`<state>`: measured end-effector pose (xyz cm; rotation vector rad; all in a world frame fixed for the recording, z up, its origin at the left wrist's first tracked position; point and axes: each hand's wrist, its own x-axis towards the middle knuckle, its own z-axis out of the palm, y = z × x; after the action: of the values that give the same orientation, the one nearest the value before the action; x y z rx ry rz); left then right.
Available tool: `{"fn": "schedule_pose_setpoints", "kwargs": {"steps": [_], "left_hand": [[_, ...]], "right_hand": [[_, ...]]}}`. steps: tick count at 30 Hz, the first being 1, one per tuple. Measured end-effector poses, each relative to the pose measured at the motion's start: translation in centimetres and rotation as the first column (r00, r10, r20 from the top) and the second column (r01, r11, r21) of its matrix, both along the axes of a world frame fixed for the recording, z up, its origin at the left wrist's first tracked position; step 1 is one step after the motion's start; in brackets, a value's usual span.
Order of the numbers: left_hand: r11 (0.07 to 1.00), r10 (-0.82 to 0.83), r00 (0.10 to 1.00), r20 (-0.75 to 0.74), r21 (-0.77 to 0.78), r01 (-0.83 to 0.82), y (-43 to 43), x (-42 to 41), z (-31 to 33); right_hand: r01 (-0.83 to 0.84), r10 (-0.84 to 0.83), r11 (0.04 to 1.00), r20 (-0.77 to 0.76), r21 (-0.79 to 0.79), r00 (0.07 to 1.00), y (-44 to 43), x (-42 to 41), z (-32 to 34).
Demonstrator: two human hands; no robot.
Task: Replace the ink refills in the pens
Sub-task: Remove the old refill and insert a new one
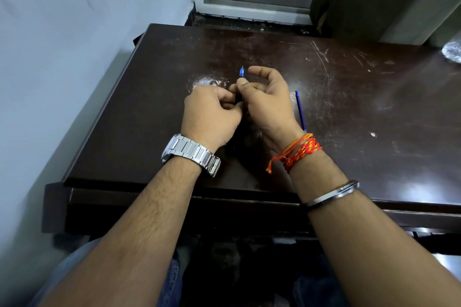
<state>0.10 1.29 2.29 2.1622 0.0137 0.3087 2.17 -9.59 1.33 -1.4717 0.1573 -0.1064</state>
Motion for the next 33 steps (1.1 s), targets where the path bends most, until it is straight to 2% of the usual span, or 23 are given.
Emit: {"fn": "schedule_pose_setpoints", "kwargs": {"steps": [2, 7, 12, 15, 17, 21, 26, 28, 31, 33], "left_hand": [[1.000, 0.002, 1.000, -0.009, -0.009, -0.002, -0.02, 0.03, -0.11], [1.000, -0.011, 1.000, 0.001, 0.025, 0.011, 0.01, 0.03, -0.13], [1.000, 0.011, 1.000, -0.017, 0.002, -0.011, 0.04, 0.09, -0.17], [0.999, -0.004, 1.000, 0.006, 0.042, 0.004, 0.03, 0.07, -0.12], [0.999, -0.014, 1.000, 0.000, 0.038, 0.014, -0.02, 0.04, -0.11], [1.000, 0.008, 1.000, -0.017, 0.006, -0.008, 0.04, 0.11, -0.20], [0.999, -0.004, 1.000, 0.000, 0.054, 0.004, 0.05, 0.14, -0.17], [0.999, -0.001, 1.000, -0.009, 0.036, 0.002, 0.02, 0.13, -0.16], [1.000, 0.014, 1.000, -0.026, 0.005, -0.014, 0.10, 0.22, -0.28], [1.000, 0.009, 1.000, -0.025, 0.022, -0.008, 0.16, 0.21, -0.20]], "right_hand": [[-0.017, 0.019, 0.996, -0.019, 0.088, 1.000, 0.15, 0.02, 0.23], [0.005, -0.003, 0.996, 0.024, -0.087, 1.000, 0.31, -0.22, 0.06], [-0.011, 0.012, 0.999, -0.007, 0.031, 1.000, 0.21, 0.06, 0.15], [0.003, -0.004, 0.997, -0.018, -0.074, 1.000, 0.36, -0.02, -0.02], [0.017, -0.017, 0.997, 0.006, -0.080, 1.000, 0.43, 0.00, -0.17], [-0.021, 0.022, 0.997, -0.016, 0.073, 1.000, 0.51, 0.28, -0.03], [0.025, -0.026, 0.997, -0.003, -0.077, 1.000, 0.37, -0.06, -0.14], [0.033, -0.032, 0.998, 0.009, -0.053, 0.999, 0.21, 0.07, -0.19], [0.024, -0.023, 0.998, -0.013, 0.062, 1.000, 0.27, 0.23, 0.02], [0.035, -0.035, 0.999, -0.029, 0.000, 0.999, 0.28, 0.31, -0.08]]}}
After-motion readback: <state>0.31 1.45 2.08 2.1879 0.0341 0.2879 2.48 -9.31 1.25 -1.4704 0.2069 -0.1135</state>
